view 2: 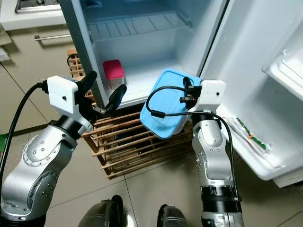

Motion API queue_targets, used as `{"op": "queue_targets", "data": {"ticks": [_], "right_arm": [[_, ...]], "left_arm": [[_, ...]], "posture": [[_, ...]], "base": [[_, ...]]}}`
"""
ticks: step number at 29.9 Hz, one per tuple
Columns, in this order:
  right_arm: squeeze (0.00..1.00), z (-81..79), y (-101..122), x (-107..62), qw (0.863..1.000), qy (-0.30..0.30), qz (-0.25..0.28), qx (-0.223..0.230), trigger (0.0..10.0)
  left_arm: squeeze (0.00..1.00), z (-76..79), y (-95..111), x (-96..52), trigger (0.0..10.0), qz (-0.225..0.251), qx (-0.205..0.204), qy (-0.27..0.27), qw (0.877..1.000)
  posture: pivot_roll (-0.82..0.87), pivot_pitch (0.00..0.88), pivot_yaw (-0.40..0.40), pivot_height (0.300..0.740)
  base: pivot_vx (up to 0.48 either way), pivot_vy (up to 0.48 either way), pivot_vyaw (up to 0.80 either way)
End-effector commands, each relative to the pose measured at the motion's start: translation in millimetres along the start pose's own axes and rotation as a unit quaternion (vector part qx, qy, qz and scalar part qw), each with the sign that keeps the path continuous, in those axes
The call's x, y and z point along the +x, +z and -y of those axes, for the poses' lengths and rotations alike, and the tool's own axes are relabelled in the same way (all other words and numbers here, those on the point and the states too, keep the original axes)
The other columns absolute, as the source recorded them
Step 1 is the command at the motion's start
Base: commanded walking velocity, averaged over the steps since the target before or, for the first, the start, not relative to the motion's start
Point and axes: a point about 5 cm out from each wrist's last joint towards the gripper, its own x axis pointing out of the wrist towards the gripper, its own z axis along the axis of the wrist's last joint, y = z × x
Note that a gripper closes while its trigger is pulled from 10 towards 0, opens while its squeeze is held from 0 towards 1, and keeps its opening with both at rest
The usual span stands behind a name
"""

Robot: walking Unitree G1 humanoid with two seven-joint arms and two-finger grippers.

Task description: Restocking fridge

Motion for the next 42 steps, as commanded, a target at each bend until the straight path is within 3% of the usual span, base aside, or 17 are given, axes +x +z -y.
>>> {"op": "queue_targets", "data": {"ticks": [1,3,4,5,10,12,15,20,24,29,30,31,34,35,39,40,42], "right_arm": [[0.18,8.9,12,2.1,1.000,-0.009,0.028,-0.006,0.0],[0.18,28.4,12,-4.1,0.998,-0.017,0.033,-0.053,0.0],[0.18,28.4,12,-4.1,0.998,-0.017,0.033,-0.053,0.0],[0.18,42.8,11,-8.6,0.996,-0.026,0.030,-0.081,0.0],[0.18,70.5,14,-17.7,0.989,-0.042,0.027,-0.139,0.0],[0.18,93.7,18,-25.2,0.979,-0.055,0.026,-0.195,0.0],[0.18,109.1,19,-29.8,0.968,-0.069,0.024,-0.240,0.0],[0.18,106.2,24,-27.9,0.964,-0.066,0.037,-0.255,0.0],[0.18,111.5,24,-29.2,0.950,-0.072,0.036,-0.301,0.0],[0.18,130.6,24,-34.9,0.928,-0.091,0.030,-0.360,0.0],[0.19,140.5,25,-39.4,0.913,-0.100,0.023,-0.394,0.0],[0.19,140.5,25,-39.4,0.913,-0.100,0.023,-0.394,0.0],[0.19,163.7,26,-48.7,0.895,-0.130,0.004,-0.426,0.0],[0.19,163.7,26,-48.7,0.895,-0.130,0.004,-0.426,0.0],[0.19,196.5,30,-62.3,0.864,-0.180,-0.020,-0.469,0.0],[0.19,198.5,31,-62.7,0.864,-0.188,-0.019,-0.466,0.0],[0.19,193.4,31,-59.5,0.883,-0.191,-0.009,-0.428,0.0]], "left_arm": [[0.00,0.3,3,-3.5,10.0,0.001,0.000,0.004,1.000],[0.00,-2.2,3,-4.2,10.0,0.000,-0.003,0.011,1.000],[0.00,-2.2,3,-4.2,10.0,0.000,-0.003,0.011,1.000],[0.00,-3.0,2,-4.3,10.0,-0.002,-0.004,0.012,1.000],[0.00,-3.4,1,-4.0,10.0,-0.004,-0.009,0.013,1.000],[0.00,-1.5,-1,-2.7,10.0,-0.005,-0.016,0.010,1.000],[0.00,-0.8,-2,-1.7,10.0,-0.007,-0.020,0.009,1.000],[0.00,-0.8,-3,-0.7,10.0,-0.010,-0.023,0.010,1.000],[0.00,-0.7,-4,-0.2,10.0,-0.010,-0.024,0.011,1.000],[0.00,-1.2,-4,-0.1,10.0,-0.011,-0.025,0.012,1.000],[0.00,-1.0,-4,0.0,10.0,-0.011,-0.026,0.011,1.000],[0.00,-1.0,-4,0.0,10.0,-0.011,-0.026,0.011,1.000],[0.00,-2.1,-5,0.1,10.0,-0.012,-0.027,0.011,1.000],[0.00,-2.1,-5,0.1,10.0,-0.012,-0.027,0.011,1.000],[0.00,-1.3,-7,0.8,10.0,-0.014,-0.030,0.008,0.999],[0.00,-1.2,-7,1.2,10.0,-0.015,-0.030,0.008,0.999],[0.00,-1.5,-8,2.2,10.0,-0.016,-0.029,0.009,0.999]], "posture": [[0.00,0.194,-0.019,0.740],[0.00,0.188,-0.020,0.740],[0.00,0.188,-0.020,0.740],[0.00,0.186,-0.018,0.740],[-0.02,0.183,-0.015,0.740],[-0.03,0.181,-0.010,0.740],[-0.03,0.182,-0.008,0.740],[-0.04,0.183,-0.007,0.740],[-0.04,0.183,-0.007,0.740],[-0.03,0.186,-0.006,0.740],[-0.03,0.186,-0.005,0.740],[-0.03,0.186,-0.005,0.740],[-0.04,0.185,-0.004,0.740],[-0.04,0.185,-0.004,0.740],[-0.04,0.185,-0.004,0.740],[-0.05,0.182,-0.001,0.740],[-0.05,0.180,0.001,0.740]], "base": [[0.000,0.000,0.00],[0.000,0.000,0.00],[0.000,0.000,0.00],[0.000,0.000,0.00],[0.000,0.000,0.00],[0.000,0.000,0.00],[0.000,0.000,0.00],[0.000,0.000,0.00],[0.000,0.000,0.00],[0.000,0.000,0.00],[0.000,0.000,0.00],[0.000,0.000,0.00],[0.000,0.000,0.00],[0.000,0.000,0.00],[0.000,0.000,0.00],[0.000,0.000,0.00],[0.000,0.000,0.00]]}}
